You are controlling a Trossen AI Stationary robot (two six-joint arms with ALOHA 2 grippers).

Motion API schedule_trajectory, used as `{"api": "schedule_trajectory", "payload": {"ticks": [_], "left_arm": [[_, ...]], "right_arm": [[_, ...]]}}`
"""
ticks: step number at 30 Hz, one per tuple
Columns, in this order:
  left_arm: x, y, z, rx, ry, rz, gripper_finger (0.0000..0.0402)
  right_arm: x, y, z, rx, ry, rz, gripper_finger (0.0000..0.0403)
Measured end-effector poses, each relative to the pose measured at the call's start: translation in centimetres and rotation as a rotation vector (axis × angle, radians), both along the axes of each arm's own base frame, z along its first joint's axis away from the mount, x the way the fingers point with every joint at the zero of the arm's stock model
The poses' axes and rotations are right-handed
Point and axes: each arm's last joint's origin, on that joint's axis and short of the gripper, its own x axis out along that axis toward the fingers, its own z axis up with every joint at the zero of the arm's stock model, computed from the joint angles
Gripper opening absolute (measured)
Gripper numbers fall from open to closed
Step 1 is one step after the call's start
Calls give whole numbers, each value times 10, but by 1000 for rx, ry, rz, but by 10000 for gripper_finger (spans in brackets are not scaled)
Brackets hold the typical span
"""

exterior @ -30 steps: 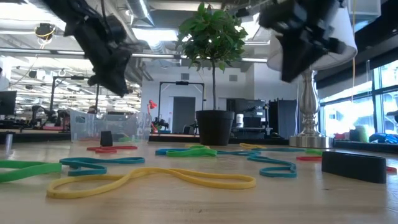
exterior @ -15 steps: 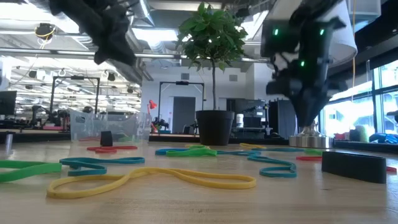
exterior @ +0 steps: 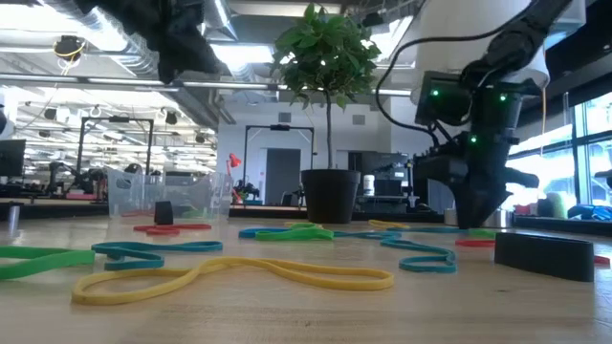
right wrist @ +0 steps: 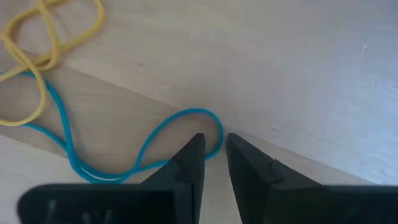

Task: Pick and place rubber bands into bin
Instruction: Put the blue rubber band into the transparent bin

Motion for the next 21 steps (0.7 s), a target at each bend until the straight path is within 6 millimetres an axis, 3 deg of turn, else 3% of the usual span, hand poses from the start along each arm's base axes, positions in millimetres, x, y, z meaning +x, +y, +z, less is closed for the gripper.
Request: {"api": "schedule_trajectory", "payload": {"ticks": [5,11,17,21], "left_arm": [[7,-5,8,46,-87,-30,88],[15,-18,15,172,-144,-58,88],[32,-36,16,244,-185,-66,88],[50,-46,13,268,-218,-63,88]], "right_arm": [[-4,5,-5,-29,8,19,15],[8,24,8,-95,40,139,3],[20,46,66,-228,-8,309,2],[20,60,119,-335,-86,380,1]]}}
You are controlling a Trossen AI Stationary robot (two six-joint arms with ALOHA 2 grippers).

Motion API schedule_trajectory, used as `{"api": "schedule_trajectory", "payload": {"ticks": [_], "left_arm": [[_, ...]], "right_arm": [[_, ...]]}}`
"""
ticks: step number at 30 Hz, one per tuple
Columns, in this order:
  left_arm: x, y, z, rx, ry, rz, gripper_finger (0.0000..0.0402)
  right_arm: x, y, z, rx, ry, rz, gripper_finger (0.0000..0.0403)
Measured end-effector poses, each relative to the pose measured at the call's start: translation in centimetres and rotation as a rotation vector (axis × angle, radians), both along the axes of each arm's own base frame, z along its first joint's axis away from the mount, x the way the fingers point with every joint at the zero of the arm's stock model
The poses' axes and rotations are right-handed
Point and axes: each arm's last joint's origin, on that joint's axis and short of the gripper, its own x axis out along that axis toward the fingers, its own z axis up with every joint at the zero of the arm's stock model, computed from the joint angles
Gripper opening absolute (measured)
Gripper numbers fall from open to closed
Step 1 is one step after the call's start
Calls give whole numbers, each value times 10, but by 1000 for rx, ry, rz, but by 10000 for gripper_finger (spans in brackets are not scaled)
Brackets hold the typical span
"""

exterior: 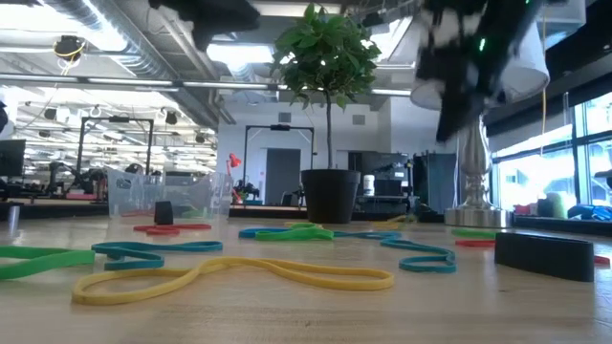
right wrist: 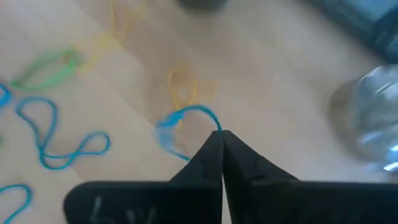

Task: Pick and place rubber bands into bin
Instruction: Put the blue rubber band into the transparent bin

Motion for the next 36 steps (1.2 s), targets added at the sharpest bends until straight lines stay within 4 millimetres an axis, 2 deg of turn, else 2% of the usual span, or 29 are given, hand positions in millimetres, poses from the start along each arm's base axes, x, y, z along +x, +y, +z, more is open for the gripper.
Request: {"api": "schedule_trajectory", "payload": {"ticks": [6,12,18,24,31,36], "left_arm": [[32,-7,-5,54,-111,-19,89],[64,-12,-14,86,-178,-62,120],[102,-22,-10,111,-159,-117,178],[140,-26,-8,84,-163,-135,216],[168,-29,-8,55,-172,-140,213],[175,-30,-15,-37,-161,-127,177]], "right_arm": [[1,18,68,-109,-187,164,1],[13,33,103,-196,-270,340,0],[19,46,119,-259,-366,451,0],[20,56,123,-291,-395,518,0],[20,61,124,-282,-400,572,0],[18,67,123,-289,-385,610,0]]}}
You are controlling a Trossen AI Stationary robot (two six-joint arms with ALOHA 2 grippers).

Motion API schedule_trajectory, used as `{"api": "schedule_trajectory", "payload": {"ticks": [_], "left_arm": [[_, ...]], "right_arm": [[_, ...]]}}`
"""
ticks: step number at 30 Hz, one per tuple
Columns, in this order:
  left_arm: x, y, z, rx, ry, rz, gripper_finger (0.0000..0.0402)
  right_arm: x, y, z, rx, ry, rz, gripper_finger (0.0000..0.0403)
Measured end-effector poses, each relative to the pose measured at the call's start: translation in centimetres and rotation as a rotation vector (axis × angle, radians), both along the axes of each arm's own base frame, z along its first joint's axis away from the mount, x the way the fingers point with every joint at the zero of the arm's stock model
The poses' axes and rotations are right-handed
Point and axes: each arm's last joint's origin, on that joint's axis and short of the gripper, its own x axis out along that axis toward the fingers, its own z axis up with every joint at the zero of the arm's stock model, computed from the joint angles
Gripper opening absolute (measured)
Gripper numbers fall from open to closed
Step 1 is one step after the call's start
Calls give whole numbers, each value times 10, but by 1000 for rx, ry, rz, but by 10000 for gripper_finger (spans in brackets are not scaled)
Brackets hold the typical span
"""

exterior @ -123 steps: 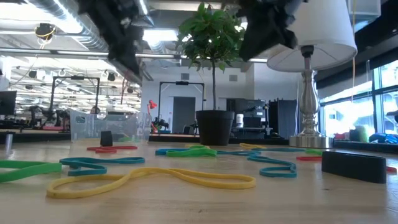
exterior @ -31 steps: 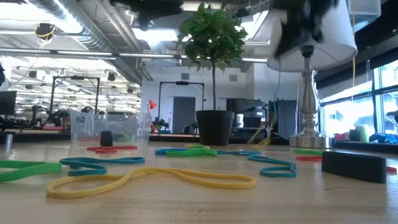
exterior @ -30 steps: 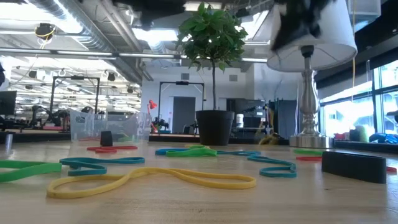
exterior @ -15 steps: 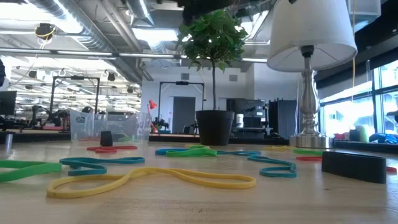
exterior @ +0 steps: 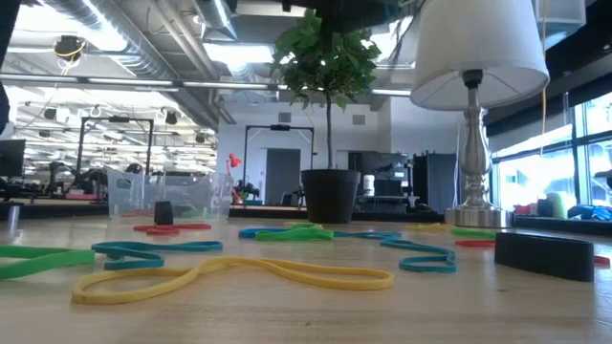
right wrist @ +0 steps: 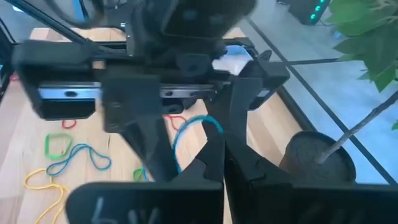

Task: Pick and place rubber bands into bin
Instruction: Put the blue rubber band into the transparent bin

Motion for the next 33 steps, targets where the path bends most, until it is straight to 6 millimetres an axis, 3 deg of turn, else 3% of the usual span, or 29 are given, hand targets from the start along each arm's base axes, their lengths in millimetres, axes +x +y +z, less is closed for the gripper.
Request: {"api": "schedule_trajectory", "payload": {"ticks": [10,16,23,28,33], "left_arm": [[0,-5,-2,-57,17,-11,10],[-1,-5,-1,-46,17,-11,3],[-11,4,3,-84,98,20,3],[-35,14,17,-84,203,61,3],[-79,31,39,-75,344,163,3]], "right_arm": [[-1,3,-1,8,18,38,0],[-1,4,-1,40,13,37,19],[0,0,-1,76,1,5,78],[-1,-2,-3,110,1,-26,112],[-3,-3,-6,164,22,-66,123]]}}
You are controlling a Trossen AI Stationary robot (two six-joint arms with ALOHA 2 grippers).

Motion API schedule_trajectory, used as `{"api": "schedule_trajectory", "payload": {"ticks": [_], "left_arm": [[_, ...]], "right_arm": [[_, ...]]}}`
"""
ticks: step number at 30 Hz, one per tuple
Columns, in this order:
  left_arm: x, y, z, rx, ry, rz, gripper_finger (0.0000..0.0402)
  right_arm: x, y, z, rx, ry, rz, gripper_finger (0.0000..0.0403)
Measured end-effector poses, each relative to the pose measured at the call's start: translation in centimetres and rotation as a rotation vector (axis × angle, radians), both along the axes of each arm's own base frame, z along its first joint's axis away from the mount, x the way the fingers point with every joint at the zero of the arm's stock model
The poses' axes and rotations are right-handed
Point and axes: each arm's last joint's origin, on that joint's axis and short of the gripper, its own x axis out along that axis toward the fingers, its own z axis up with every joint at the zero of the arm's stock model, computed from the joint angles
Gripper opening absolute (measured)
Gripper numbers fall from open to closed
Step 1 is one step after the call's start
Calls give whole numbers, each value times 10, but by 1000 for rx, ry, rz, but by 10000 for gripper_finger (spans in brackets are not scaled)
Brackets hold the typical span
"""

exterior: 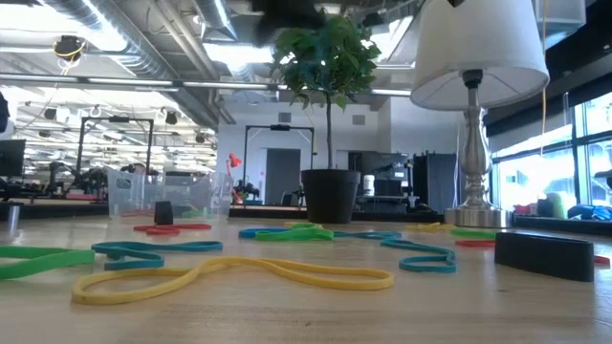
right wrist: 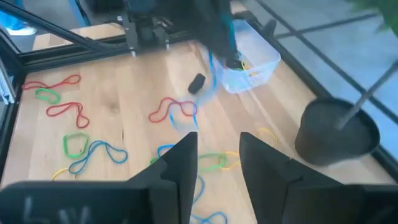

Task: Pick and place rubber bands into bin
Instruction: Put the blue rubber band into the transparent bin

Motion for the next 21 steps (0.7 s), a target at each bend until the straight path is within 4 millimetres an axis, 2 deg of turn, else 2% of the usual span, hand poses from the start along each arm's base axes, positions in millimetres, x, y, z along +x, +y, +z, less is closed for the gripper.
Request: {"api": "schedule_trajectory", "payload": {"ticks": [6,10,13,21], "left_arm": [[-65,27,19,78,180,176,2],[-96,49,14,64,225,238,2],[-113,65,-3,41,269,291,2],[-141,108,-65,-89,441,444,2]], "right_arm": [[0,0,-4,93,-4,-71,124],[6,0,-13,113,12,-155,124],[15,3,-24,138,41,-189,124],[39,10,-56,212,102,-292,124]]}}
